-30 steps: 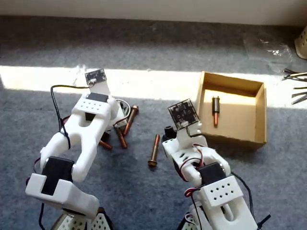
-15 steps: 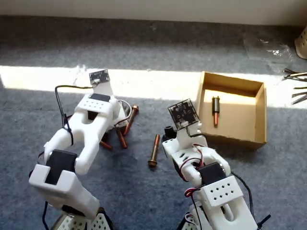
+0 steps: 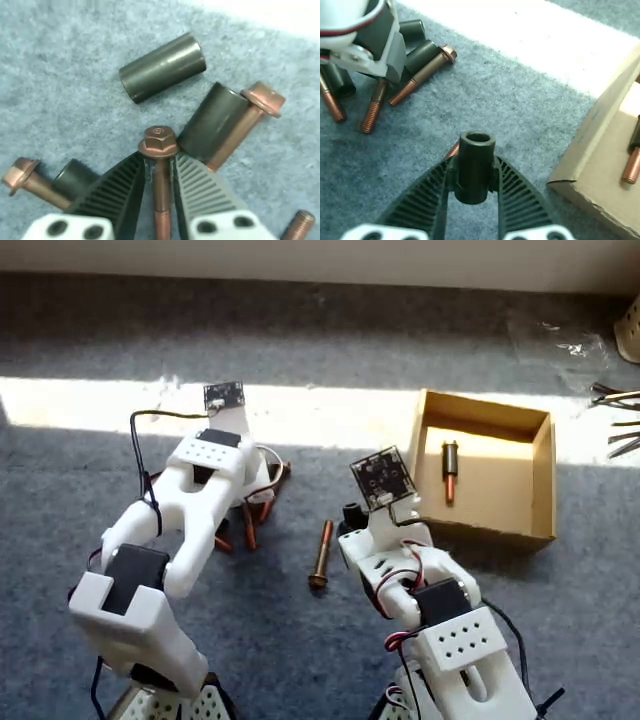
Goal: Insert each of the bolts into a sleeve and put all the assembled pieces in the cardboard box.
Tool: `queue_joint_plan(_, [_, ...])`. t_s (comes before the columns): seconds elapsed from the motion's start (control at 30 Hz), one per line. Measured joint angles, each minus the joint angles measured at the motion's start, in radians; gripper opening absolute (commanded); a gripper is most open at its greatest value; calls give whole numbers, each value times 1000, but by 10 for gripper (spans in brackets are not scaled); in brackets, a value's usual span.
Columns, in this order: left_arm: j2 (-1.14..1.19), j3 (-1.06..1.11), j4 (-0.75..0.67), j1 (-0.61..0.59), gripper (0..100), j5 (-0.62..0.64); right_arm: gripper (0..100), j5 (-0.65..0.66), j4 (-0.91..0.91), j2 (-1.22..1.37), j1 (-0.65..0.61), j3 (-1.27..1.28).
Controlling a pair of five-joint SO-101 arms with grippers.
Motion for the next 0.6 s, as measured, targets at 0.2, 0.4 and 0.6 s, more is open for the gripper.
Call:
queue_joint_plan(0.2, [-129,43,35,-37,5,-189,3,0,-17,0,0,0])
queue_joint_plan(0.4, [-396,180,35,-43,5,-307,3,0,-84,-2,0,54])
queue_joint_plan(0.6, [-661,276,37,-48,5,-471,3,0,-178,-2,0,81])
